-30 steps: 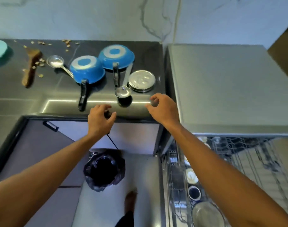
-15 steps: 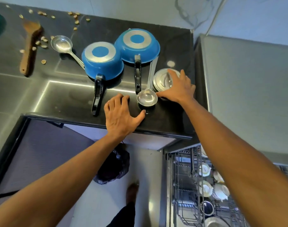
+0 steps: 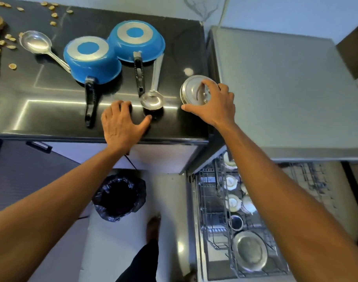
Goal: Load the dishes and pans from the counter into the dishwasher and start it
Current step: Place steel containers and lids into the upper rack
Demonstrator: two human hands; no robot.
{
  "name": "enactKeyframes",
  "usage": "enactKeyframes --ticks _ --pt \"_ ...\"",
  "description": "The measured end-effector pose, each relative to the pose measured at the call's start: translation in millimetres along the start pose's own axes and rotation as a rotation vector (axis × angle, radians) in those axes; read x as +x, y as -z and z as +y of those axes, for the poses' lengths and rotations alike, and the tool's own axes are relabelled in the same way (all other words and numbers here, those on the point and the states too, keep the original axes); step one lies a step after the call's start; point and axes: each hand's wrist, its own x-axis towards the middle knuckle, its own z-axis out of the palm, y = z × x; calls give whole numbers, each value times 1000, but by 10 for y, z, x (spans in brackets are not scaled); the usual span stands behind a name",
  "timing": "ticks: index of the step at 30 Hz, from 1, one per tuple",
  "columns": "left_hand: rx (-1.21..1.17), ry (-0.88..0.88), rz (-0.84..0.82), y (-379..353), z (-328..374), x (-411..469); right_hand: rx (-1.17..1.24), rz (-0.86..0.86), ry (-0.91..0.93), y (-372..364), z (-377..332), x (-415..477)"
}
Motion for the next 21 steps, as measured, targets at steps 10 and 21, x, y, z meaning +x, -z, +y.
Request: enactKeyframes --ticks 10,21 --pt "-375 32 -13 -283 517 -1576 168 142 -79 418 1225 -1791" --pt "-450 108 -589 -798 1783 -3517 161 -65 -482 284 3087 -3422"
